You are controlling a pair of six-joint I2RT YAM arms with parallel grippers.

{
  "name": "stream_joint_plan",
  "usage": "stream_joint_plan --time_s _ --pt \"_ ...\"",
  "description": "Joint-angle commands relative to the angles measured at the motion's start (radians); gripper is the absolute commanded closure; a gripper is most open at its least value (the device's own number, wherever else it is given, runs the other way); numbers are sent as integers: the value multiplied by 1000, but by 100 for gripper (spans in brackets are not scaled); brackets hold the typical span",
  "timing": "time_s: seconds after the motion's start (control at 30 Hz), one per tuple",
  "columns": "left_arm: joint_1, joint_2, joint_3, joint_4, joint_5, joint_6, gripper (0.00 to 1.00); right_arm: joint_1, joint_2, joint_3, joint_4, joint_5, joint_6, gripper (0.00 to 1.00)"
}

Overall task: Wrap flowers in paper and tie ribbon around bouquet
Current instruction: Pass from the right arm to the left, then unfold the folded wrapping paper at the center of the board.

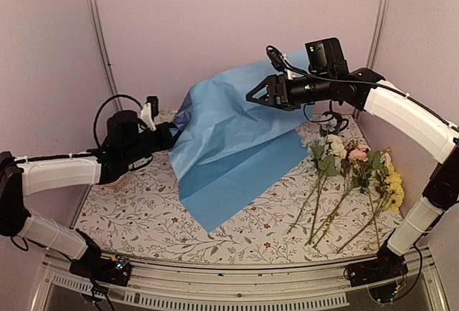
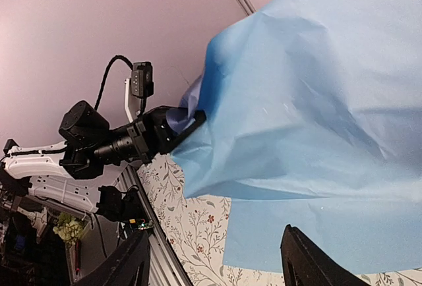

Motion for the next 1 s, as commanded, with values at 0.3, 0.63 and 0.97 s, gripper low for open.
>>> stream_joint_plan --time_s 0.3,0.63,0.97 --pt "240 -64 -112 -151 51 -29 100 -63 204 -24 -4 162 -174 30" --pt "289 13 76 -488 52 279 100 -91 599 78 -87 437 -276 33" --pt "278 113 146 -548 36 299 100 -71 584 -153 -121 661 -256 31"
